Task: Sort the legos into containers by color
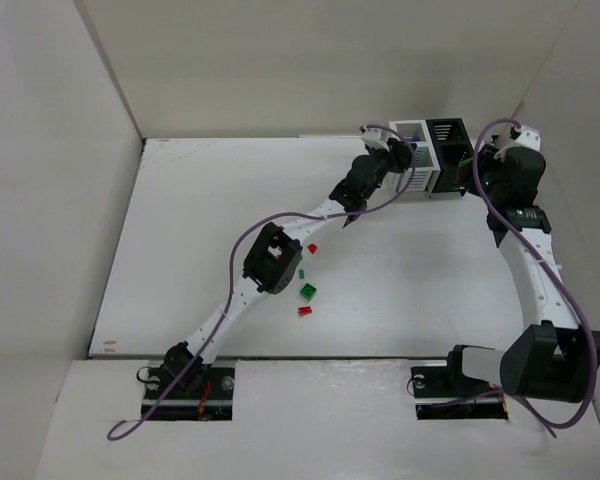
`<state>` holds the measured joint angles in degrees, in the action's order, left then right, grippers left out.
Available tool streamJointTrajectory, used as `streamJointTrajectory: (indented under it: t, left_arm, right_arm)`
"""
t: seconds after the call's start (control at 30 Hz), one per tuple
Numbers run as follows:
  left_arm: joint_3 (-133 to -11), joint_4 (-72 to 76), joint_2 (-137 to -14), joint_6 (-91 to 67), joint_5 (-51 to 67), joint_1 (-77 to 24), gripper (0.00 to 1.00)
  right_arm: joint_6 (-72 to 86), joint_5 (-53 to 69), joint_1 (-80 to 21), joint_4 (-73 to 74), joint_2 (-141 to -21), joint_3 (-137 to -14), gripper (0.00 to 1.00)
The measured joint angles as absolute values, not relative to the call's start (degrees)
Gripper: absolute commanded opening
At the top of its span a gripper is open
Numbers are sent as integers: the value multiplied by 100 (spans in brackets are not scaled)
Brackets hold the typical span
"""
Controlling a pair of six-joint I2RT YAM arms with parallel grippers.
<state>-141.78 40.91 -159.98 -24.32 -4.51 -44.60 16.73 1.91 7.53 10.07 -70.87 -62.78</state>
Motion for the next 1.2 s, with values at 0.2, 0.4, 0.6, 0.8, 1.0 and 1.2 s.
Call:
streamJointTrajectory:
  t: [0.2, 0.4, 0.6, 0.8, 1.0, 1.2]
  left_arm:
    - [-14223, 4095, -16038, -2462, -412, -4464, 58]
    - [-14226, 4091, -16038, -2458, -305, -4464, 62]
    - [-13257, 3986, -15463, -2211, -172, -4458, 67]
    - [-10687, 3476, -13043, -1852, 408, -4254, 73]
    - [-9708, 2958, -10453, -1872, 1957, -3120, 79]
    - [-8600, 2117, -8890, -1129, 3210, -2689, 87]
  right_arm:
    - [1673, 200, 753, 1011, -7089, -6180, 0]
    - [1669, 244, 753, 1050, -7089, -6099, 0]
    - [1431, 534, 753, 1048, -7089, -6101, 0]
    - [790, 1507, 755, 976, -7223, -6171, 0]
    - [126, 3573, 755, 794, -7743, -6357, 0]
    - [-301, 5704, 379, 655, -8377, -6595, 0]
